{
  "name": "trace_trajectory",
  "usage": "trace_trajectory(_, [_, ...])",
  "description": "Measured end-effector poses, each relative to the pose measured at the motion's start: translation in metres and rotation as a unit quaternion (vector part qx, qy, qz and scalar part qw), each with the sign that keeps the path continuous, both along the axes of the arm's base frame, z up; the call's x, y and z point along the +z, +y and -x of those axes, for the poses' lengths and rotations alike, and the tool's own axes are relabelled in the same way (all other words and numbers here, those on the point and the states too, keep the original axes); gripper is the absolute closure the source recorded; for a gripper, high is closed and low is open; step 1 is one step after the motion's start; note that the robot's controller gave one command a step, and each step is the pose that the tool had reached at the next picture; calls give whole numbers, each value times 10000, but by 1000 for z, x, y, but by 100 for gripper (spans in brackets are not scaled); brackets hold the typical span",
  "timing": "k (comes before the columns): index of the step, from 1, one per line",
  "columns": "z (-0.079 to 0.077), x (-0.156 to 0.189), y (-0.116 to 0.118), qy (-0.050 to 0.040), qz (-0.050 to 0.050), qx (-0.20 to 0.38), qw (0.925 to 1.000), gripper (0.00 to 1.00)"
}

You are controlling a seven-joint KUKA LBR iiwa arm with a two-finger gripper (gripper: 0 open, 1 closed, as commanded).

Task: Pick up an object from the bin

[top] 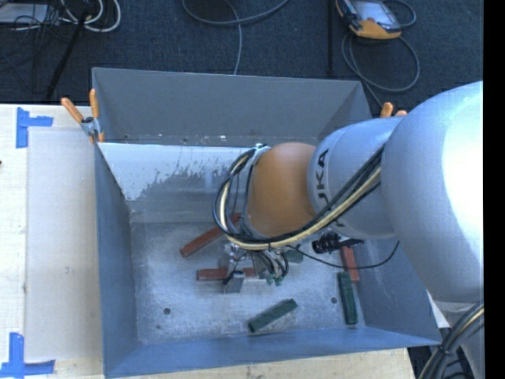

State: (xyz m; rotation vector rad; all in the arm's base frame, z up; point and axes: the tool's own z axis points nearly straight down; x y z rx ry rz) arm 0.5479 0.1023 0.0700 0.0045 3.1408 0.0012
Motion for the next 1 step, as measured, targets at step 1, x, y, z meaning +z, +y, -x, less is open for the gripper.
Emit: trace_trajectory(1, [15, 198, -29, -41, 5, 649, 9979, 100])
